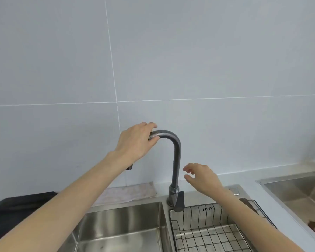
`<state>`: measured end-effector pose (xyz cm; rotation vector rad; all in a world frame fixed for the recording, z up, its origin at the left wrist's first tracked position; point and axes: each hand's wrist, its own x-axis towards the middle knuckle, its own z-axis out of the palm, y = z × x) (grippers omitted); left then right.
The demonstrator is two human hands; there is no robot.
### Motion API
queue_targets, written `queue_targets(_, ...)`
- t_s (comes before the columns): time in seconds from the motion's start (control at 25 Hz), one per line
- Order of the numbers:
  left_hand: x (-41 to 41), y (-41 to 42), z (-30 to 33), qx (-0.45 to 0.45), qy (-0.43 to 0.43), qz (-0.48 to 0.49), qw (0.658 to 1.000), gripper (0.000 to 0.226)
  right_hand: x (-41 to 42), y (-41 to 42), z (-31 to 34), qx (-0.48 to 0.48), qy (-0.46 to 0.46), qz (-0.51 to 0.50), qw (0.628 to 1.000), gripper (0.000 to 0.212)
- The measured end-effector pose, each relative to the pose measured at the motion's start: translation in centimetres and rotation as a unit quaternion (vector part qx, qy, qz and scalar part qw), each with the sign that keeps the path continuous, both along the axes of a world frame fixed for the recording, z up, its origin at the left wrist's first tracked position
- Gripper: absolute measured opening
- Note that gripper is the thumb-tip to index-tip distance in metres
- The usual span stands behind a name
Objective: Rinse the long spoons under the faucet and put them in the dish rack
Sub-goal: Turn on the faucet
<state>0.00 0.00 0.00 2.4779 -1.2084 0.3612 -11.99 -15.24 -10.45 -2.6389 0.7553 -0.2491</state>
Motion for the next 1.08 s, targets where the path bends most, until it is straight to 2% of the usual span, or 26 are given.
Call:
queue_targets(0.16,1.0,-0.6,-0.5,-0.014,-0.01,-0.003,1.0,0.029,0.9,0.0,-3.0,0.021,0.057,0.001,0.998,0.03)
queue_targets(0.4,2.2,-0.5,-0.6,-0.026,0.009,-0.006,1.0,0.024,2.1,0.0,-6.7,0.03,0.089,0.012,0.995,0.034)
queue_targets(0.76,1.7,-0.3,-1.0,-0.044,0.027,0.003,0.999,0.023,2.1,0.3,-7.9,-0.038,0.068,0.003,0.997,0.026)
queue_targets(1.08,1.3,-0.2,-1.1,-0.062,0.03,0.018,0.997,0.024,1.6,0.6,-7.8,-0.046,0.058,-0.002,0.997,0.021)
